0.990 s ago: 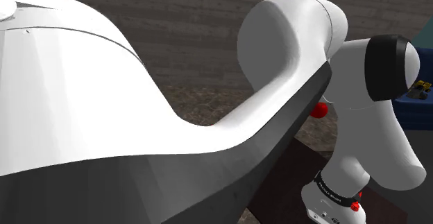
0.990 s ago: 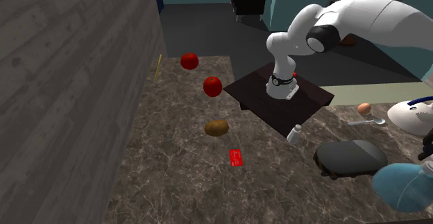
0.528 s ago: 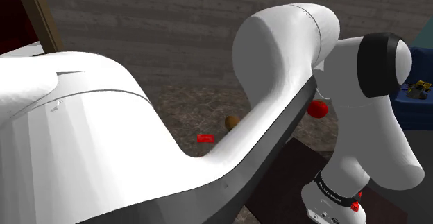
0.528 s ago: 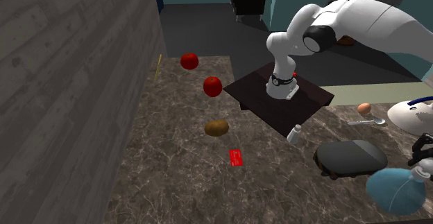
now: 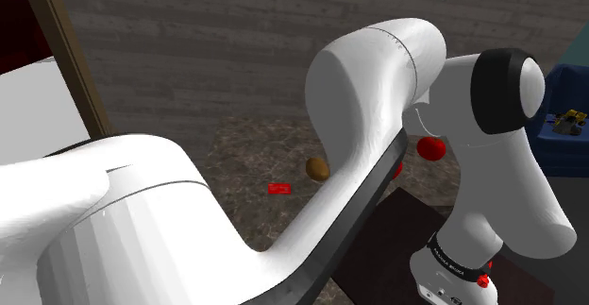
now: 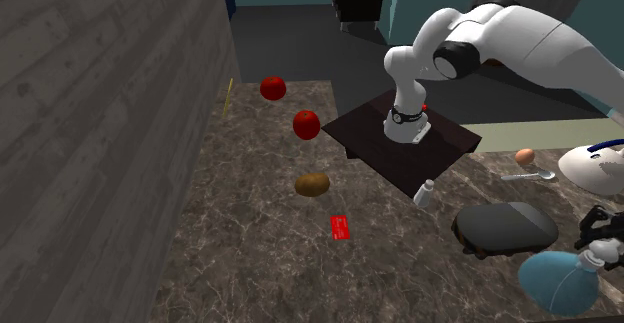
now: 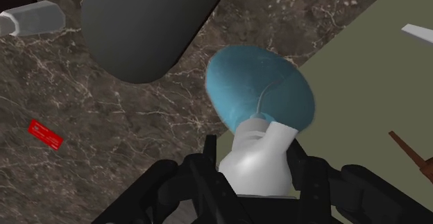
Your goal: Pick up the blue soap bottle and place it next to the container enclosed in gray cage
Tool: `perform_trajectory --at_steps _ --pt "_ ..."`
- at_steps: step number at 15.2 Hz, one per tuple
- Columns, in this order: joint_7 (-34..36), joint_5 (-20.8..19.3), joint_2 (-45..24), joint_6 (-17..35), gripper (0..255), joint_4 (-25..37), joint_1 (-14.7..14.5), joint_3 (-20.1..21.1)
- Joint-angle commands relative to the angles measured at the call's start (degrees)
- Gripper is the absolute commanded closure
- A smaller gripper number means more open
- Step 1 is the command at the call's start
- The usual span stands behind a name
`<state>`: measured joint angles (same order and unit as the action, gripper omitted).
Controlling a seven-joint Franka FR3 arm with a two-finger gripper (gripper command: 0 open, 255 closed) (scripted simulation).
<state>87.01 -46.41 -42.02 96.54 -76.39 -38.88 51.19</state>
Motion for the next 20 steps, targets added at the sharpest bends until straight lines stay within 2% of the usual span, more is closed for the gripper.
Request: perform_trajectory --at_steps 1,8,9,14,18,20 --pt "0.32 -0.21 -0.21 0.62 255 -0.51 0.06 -0.11" --pt "0.32 -0.21 -0.21 0.62 255 -0.50 0.05 -0.12" --pt "0.32 -0.21 -0.22 0.61 0 -0.49 0.04 -0.12" --pt "0.31 -0.21 -0.23 0.61 0 -0.47 0.03 -0.13" --pt "-1.26 1.01 0.81 -5.32 0 5.56 -2.71 0.56" --pt "-1.26 1.02 0.81 -5.32 0 5.56 -2.72 0.56"
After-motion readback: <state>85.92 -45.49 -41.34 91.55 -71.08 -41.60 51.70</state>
